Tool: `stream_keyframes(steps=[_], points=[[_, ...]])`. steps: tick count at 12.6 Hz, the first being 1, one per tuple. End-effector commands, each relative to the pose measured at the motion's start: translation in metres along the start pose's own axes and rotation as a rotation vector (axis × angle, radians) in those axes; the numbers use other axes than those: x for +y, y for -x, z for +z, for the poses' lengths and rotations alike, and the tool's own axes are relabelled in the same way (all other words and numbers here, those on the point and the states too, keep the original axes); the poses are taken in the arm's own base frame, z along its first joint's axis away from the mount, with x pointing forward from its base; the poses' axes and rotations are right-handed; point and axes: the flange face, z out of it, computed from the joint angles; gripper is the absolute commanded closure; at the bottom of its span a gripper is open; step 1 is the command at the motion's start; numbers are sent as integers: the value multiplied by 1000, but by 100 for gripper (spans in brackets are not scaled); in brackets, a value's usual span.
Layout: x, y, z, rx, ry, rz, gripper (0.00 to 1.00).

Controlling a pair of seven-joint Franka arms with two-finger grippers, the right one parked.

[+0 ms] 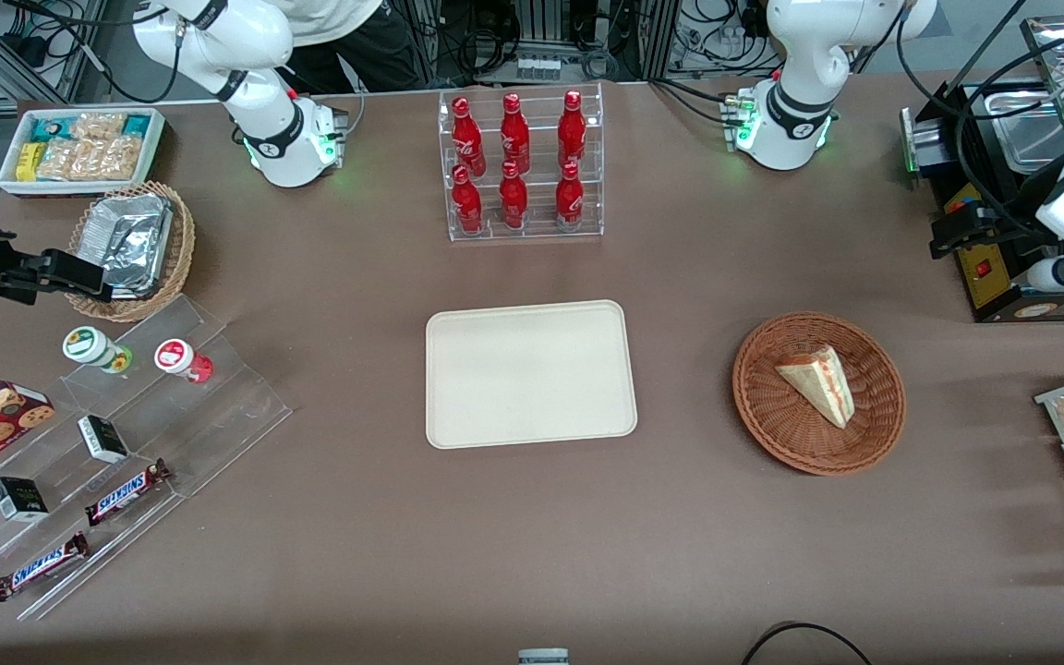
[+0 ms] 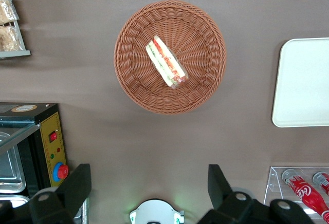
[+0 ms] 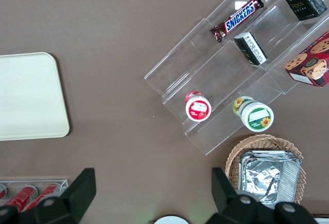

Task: Place sandwich from basket to tray
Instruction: 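Move the left gripper over the wicker basket toward the wrapped sandwich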

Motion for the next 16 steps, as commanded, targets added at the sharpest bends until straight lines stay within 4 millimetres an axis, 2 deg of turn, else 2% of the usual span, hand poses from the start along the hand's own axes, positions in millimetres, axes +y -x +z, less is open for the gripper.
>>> stream_keyframes(steps=[1,5,7,13,16], points=[[2,8,-1,17,8,16,0],[2,3,4,23,10,16,0],[3,-1,15,18,10,16,0],[4,-17,78,24,12,11,0],[6,-26,120,54,13,8,0]])
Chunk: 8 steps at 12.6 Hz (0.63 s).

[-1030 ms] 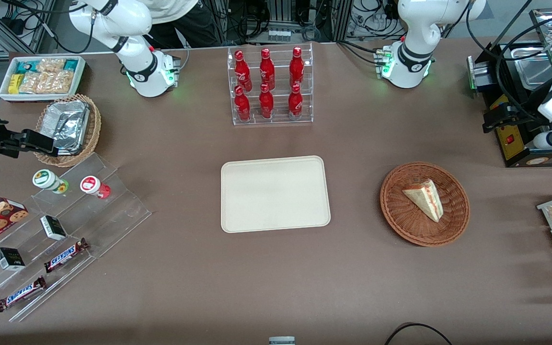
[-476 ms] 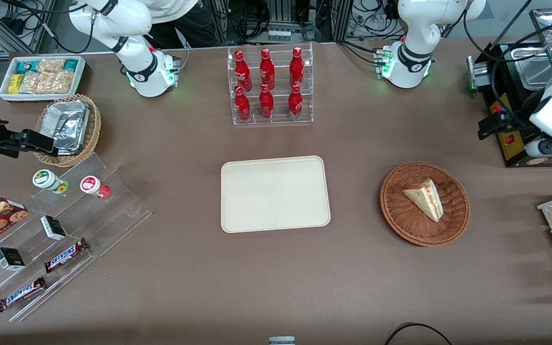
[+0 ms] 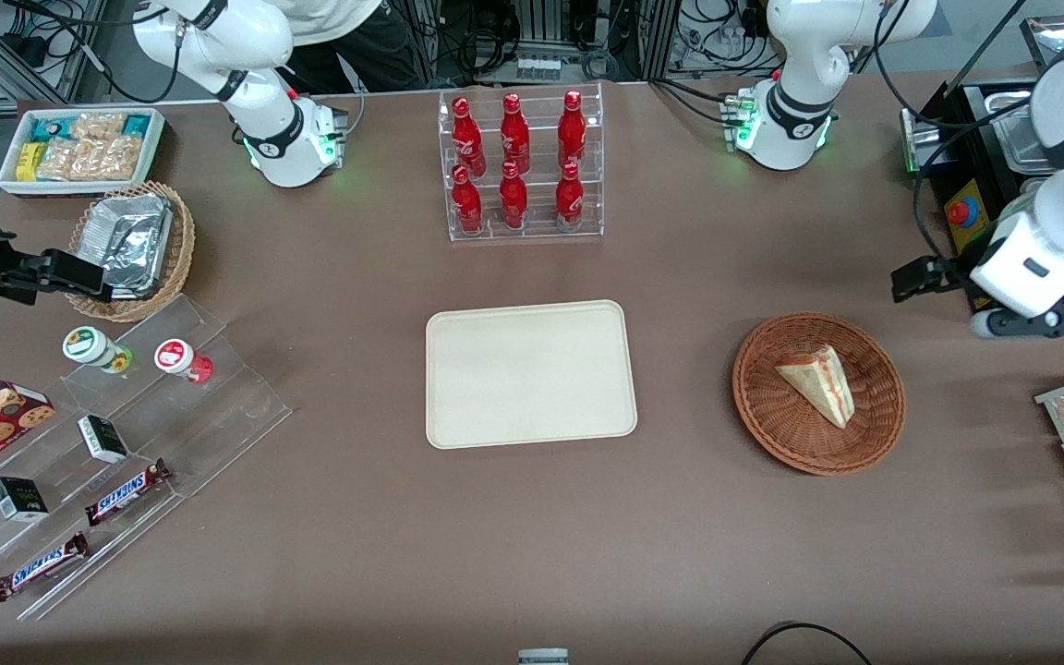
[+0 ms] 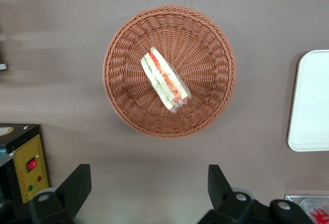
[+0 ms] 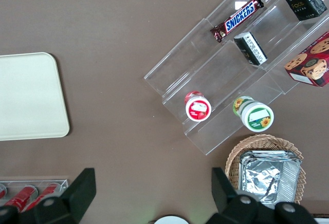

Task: Place sandwich from basket to tray
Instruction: 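Move the left gripper over the wicker basket toward the wrapped sandwich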

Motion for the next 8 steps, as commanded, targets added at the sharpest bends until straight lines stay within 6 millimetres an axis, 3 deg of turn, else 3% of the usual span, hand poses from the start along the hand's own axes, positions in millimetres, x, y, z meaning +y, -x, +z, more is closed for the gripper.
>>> stream_keyframes(steps=[1,8], points=[[3,3,32,34,12,6,0],[4,-10,105,76,34,-9,0]])
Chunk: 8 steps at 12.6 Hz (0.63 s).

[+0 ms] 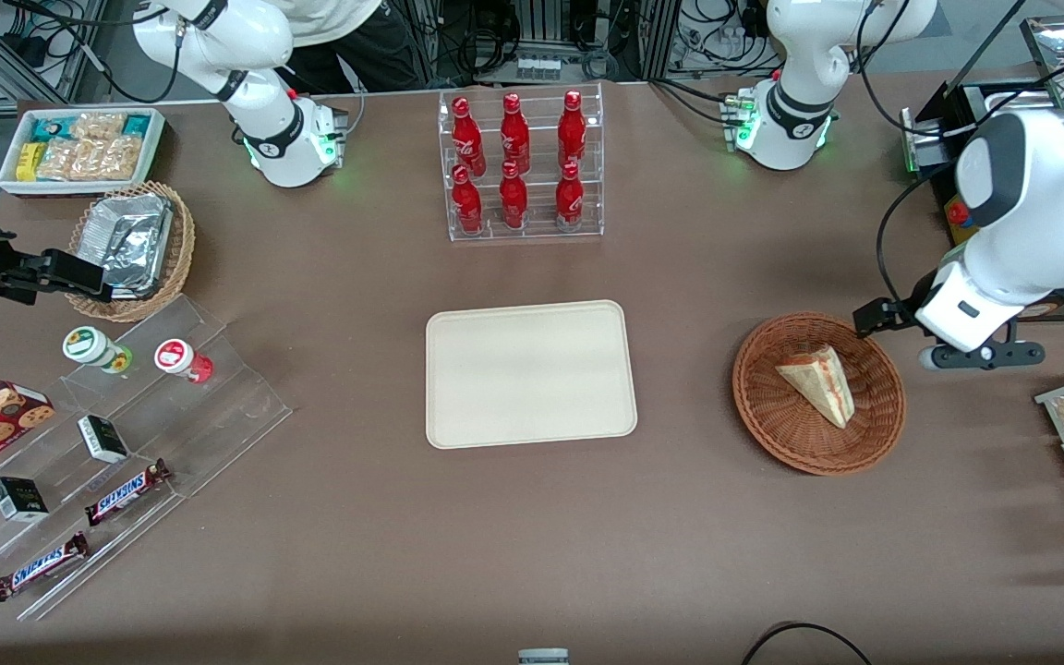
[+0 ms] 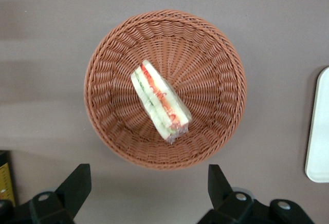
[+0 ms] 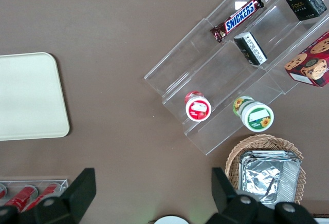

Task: Place sandwich from basket to tray
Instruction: 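Move the left gripper over the wicker basket toward the wrapped sandwich, then lower the open left gripper onto the sandwich wedge in the basket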

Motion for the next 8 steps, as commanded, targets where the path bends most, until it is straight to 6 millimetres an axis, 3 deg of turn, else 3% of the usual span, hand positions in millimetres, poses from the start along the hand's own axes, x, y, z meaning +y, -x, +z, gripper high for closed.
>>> stream_keyframes(steps=[1,8], points=[[1,4,26,28,12,-14,0],[4,-2,77,56,16,-216,0]])
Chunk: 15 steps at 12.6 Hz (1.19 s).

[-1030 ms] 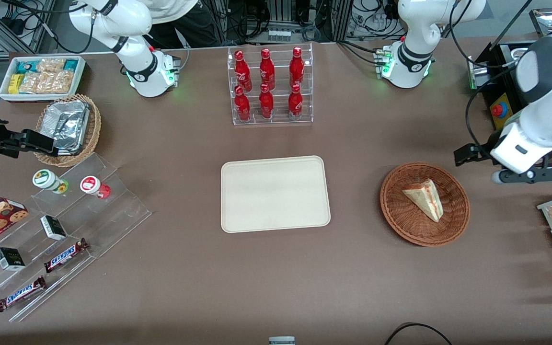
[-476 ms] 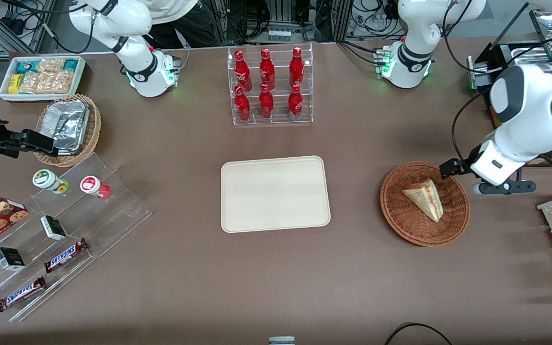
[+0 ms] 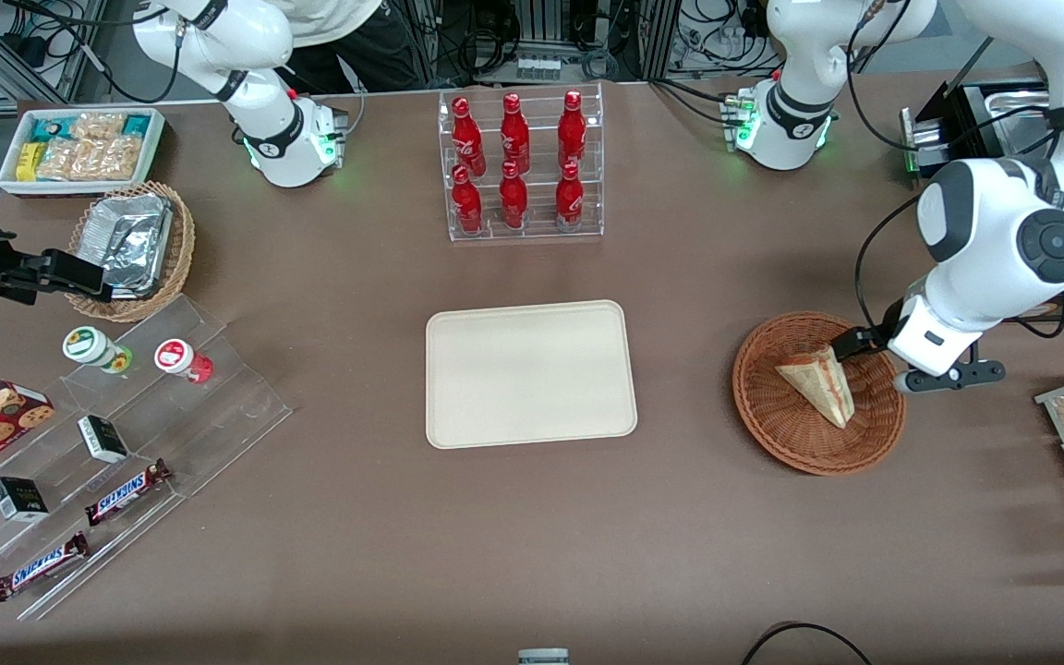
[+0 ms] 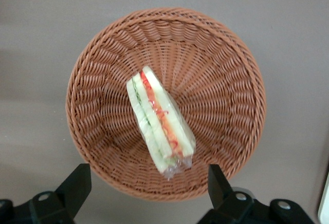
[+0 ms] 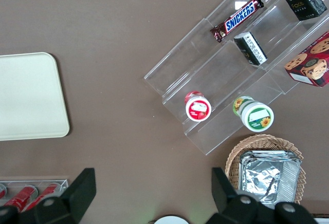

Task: Place sandwich from basket to tray
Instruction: 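Lower the open left gripper onto the sandwich wedge in the basket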

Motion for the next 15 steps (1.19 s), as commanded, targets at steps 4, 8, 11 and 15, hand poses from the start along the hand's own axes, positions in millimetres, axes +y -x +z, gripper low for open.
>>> stream_keyframes(steps=[4,8,11,15], points=[[20,12,34,45,21,-299,0],[23,10,48,54,27,-432,0],[21,14,53,39,20,-440,0],[17,14,66,23,13,-450,0]])
